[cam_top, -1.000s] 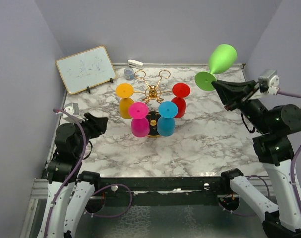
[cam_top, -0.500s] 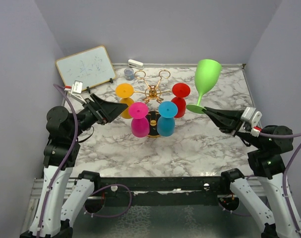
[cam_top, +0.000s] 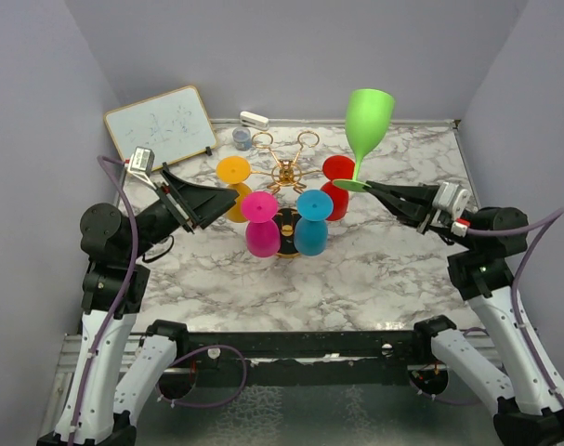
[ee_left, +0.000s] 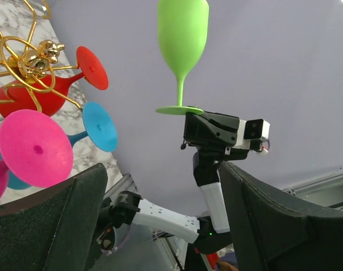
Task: Take the wine glass off the wine glass rack
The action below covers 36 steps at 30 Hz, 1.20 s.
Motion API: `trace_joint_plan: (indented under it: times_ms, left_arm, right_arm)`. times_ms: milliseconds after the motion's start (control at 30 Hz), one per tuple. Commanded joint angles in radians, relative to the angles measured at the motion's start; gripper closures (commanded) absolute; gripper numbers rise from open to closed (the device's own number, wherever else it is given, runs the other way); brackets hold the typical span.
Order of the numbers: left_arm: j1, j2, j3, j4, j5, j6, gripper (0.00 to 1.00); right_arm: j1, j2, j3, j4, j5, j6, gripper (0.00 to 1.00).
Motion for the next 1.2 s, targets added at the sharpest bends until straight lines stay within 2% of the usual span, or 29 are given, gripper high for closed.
trace_joint_plan:
  times_ms: [0,133,233,300,500,667,833,967,1167]
  left_arm:
    - [-0.004,0.004,0.018,0.037,0.015,-0.075,0.16]
    - [-0.004,0.036,0.019,0.038,0.022,-0.056,0.16]
    - [-0.009,0.072,0.025,0.029,0.040,-0.024,0.16]
    - [-0.010,0.092,0.028,0.023,0.054,-0.011,0.16]
    - [-0.011,0.084,0.007,0.047,0.035,-0.120,0.16]
    - [-0.011,0.038,-0.058,0.068,-0.017,-0.252,0.17]
    - [-0.012,0.018,-0.069,0.041,-0.028,-0.282,0.17]
    - [-0.014,0.017,-0.073,0.008,-0.032,-0.279,0.17]
    - [-0.017,0.002,-0.089,-0.008,-0.037,-0.279,0.22]
  right_arm:
    - [0.037,0.080,0.053,0.141,0.005,-0.047,0.99]
    - [0.163,0.187,0.153,0.078,0.101,-0.183,0.99]
    - [0.333,0.283,0.235,0.001,0.265,-0.350,0.99]
    - [0.435,0.337,0.251,0.019,0.385,-0.450,0.99]
    - [0.604,0.340,0.159,0.164,0.626,-0.647,0.99]
    - [0.805,0.362,0.056,0.287,0.840,-0.886,0.99]
    - [0.902,0.395,-0.024,0.418,0.923,-1.009,0.99]
    - [0.969,0.425,-0.038,0.451,0.962,-1.082,0.99]
    - [1.030,0.479,-0.055,0.559,1.005,-1.191,0.99]
